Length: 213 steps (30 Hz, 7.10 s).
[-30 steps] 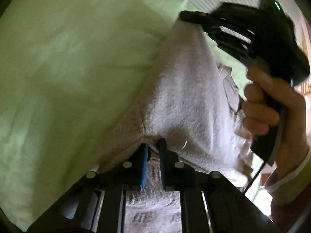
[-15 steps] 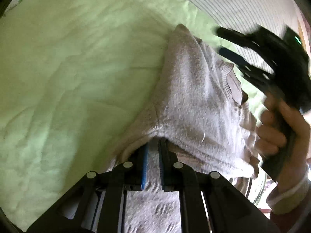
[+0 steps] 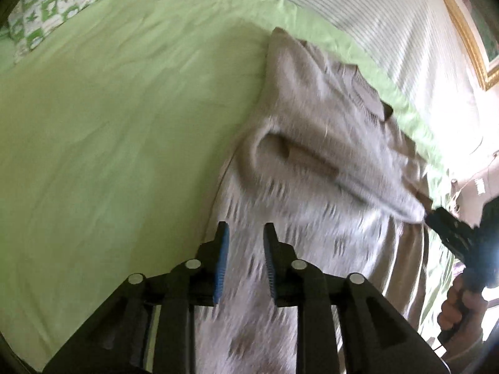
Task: Fold small clothes
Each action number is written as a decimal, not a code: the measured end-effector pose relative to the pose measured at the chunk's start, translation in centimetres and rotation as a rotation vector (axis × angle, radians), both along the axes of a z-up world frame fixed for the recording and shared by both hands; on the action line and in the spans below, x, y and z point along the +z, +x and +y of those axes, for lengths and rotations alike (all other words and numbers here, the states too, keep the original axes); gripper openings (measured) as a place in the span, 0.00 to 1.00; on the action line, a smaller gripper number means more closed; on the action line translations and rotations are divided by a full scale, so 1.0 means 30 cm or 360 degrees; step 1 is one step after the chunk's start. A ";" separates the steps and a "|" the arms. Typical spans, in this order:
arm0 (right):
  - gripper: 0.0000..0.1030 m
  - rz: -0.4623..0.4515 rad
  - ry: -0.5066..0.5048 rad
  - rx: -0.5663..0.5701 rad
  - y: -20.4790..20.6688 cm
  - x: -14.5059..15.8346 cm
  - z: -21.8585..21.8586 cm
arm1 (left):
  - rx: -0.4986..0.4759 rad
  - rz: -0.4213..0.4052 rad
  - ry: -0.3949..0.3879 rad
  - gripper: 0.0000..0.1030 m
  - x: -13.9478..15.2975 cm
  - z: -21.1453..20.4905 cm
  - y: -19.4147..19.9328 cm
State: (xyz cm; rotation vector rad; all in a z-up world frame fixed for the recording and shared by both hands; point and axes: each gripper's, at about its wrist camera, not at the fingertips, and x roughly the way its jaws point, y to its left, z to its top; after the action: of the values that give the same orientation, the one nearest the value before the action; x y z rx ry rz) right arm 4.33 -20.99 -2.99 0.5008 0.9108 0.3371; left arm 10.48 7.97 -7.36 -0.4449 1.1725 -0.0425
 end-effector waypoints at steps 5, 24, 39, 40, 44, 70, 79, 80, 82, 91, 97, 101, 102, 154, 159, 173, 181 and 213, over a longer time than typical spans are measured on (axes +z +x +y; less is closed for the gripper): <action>0.51 0.0052 0.0011 -0.0147 -0.226 -0.057 -0.129 | -0.0004 0.0026 0.0074 0.33 -0.016 0.022 -0.128; 0.51 0.0157 0.0018 -0.0374 -0.743 -0.193 -0.348 | -0.0138 0.0165 0.0161 0.46 -0.060 0.013 -0.433; 0.51 0.0295 0.0138 -0.0177 -0.942 -0.348 -0.266 | -0.0280 0.0250 0.0213 0.68 -0.096 -0.034 -0.642; 0.51 0.0293 0.0143 -0.0169 -0.947 -0.351 -0.261 | -0.0288 0.0251 0.0214 0.69 -0.098 -0.038 -0.653; 0.51 0.0265 0.0144 -0.0141 -0.954 -0.357 -0.240 | -0.0324 0.0243 0.0227 0.72 -0.108 -0.050 -0.695; 0.06 0.0206 0.0407 -0.0137 -0.998 -0.387 -0.320 | -0.0467 0.0122 0.0062 0.07 -0.045 -0.064 -0.762; 0.06 -0.0008 0.0554 -0.0167 -0.911 -0.237 -0.341 | -0.0414 -0.0031 -0.0059 0.07 0.111 -0.036 -0.700; 0.06 -0.0041 0.0548 -0.0167 -0.891 -0.213 -0.345 | -0.0404 -0.0049 -0.0072 0.07 0.127 -0.038 -0.679; 0.06 -0.0110 0.0553 -0.0175 -0.845 -0.160 -0.354 | -0.0386 -0.0096 -0.0095 0.07 0.167 -0.030 -0.647; 0.06 -0.0329 0.0596 -0.0300 -0.622 -0.008 -0.433 | -0.0300 -0.0324 -0.0156 0.07 0.303 0.001 -0.345; 0.06 -0.0409 0.0571 -0.0379 -0.424 0.060 -0.489 | -0.0298 -0.0429 -0.0160 0.07 0.364 -0.018 -0.112; 0.06 -0.0431 0.0544 -0.0413 -0.290 0.093 -0.504 | -0.0317 -0.0450 -0.0154 0.07 0.375 -0.038 0.059; 0.06 -0.0434 0.0546 -0.0424 -0.258 0.098 -0.510 | -0.0319 -0.0451 -0.0150 0.07 0.373 -0.043 0.094; 0.48 -0.0265 -0.0009 0.0109 0.153 -0.005 -0.174 | -0.0901 -0.0245 0.0017 0.55 0.123 -0.503 0.379; 0.43 -0.0164 -0.0172 0.0352 0.238 -0.083 -0.061 | -0.0947 -0.0201 0.0127 0.52 0.026 -0.563 0.449; 0.32 -0.0169 -0.0353 -0.0304 0.479 -0.134 -0.352 | -0.0572 -0.0263 0.0245 0.18 -0.015 -0.274 0.799; 0.23 -0.0134 0.0217 -0.0920 0.349 -0.187 -0.680 | -0.0330 -0.0247 0.0067 0.11 -0.021 -0.091 0.800; 0.26 -0.0034 -0.0095 -0.0668 -0.234 -0.132 -0.449 | 0.0194 -0.0052 0.0060 0.62 0.055 0.085 0.043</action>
State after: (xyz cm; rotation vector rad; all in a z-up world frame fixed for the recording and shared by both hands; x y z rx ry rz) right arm -2.69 -34.46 -6.96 0.6166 0.7699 -0.0658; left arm 11.76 10.53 -5.73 -0.4796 1.1103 0.0774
